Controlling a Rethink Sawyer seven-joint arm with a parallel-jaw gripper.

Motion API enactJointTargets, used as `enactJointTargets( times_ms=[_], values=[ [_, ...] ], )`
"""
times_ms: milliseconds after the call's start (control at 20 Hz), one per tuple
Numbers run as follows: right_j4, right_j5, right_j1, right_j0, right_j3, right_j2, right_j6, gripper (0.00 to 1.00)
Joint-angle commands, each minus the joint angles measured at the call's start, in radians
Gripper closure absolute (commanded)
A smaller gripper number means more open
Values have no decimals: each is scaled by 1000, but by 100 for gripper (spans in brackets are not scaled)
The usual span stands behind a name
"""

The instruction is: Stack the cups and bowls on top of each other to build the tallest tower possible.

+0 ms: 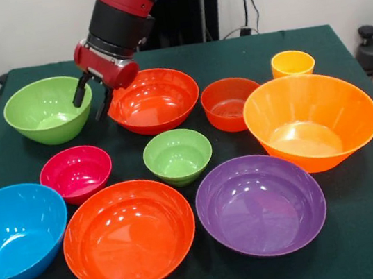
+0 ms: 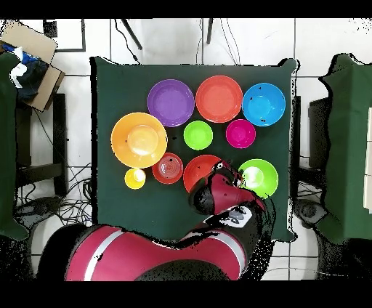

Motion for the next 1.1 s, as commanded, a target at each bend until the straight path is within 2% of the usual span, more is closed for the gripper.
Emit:
enactJointTargets(
  times_ms=[50,750,1100],
  values=[
    [-6,-90,45,-31,-69,86,74,0],
    [-12,-156,82,-50,-67,90,59,0],
    [10,-209,135,-49,-70,97,78,0]
  ],
)
